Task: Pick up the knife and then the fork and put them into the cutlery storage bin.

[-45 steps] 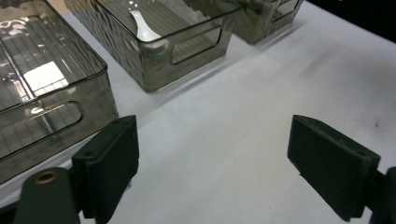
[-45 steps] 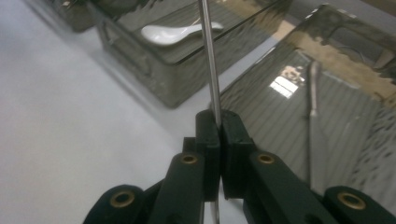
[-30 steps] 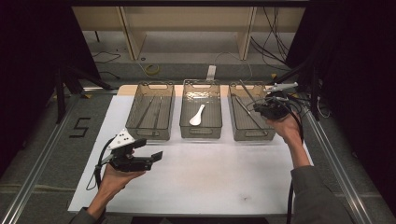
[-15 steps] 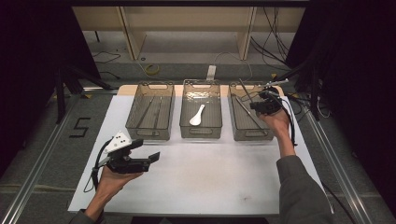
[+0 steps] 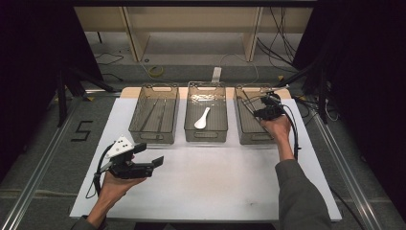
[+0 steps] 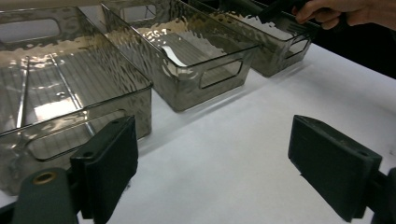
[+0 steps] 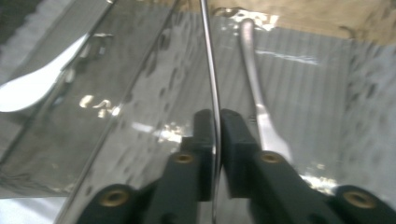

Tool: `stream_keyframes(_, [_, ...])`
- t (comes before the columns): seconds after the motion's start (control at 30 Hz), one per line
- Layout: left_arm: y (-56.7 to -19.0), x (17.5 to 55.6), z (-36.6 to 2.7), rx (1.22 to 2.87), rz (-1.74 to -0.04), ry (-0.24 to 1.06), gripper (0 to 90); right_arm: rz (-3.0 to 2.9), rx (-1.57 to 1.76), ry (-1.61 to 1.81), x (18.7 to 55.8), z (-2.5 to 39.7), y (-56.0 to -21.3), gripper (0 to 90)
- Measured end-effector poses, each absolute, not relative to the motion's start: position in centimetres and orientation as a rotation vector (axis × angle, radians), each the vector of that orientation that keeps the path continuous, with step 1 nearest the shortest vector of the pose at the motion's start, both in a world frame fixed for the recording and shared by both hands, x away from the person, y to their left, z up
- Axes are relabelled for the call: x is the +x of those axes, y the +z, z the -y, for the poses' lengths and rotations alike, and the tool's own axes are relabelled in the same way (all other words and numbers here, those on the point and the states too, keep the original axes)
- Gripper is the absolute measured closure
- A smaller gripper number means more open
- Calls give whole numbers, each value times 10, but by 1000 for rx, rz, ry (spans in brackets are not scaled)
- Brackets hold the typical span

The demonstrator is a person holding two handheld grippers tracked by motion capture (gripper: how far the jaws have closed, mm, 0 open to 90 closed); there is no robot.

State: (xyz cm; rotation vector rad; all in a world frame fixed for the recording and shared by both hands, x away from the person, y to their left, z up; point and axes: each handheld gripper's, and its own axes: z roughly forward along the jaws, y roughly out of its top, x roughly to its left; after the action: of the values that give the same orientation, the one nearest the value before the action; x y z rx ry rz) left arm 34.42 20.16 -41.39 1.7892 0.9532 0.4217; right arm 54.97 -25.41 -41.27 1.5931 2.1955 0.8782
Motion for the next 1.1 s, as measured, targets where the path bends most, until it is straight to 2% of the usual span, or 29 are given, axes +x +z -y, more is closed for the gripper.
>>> stream_keyframes(0.27, [-415, 346, -203, 1783, -969, 407, 156, -2234, 1514, 934, 539, 249, -399, 556])
stream_keyframes(0.57, [-415, 347, -205, 1763, -970, 367, 155, -2296, 1337, 1143, 497, 240, -390, 385])
stream_keyframes(0.8, [-415, 347, -205, 1769, -966, 356, 155, -2247, 1246, 1295, 453, 235, -384, 317])
stream_keyframes(1.1, [-416, 348, -204, 1773, -961, 339, 155, -2204, 1148, 1426, 404, 230, -386, 292])
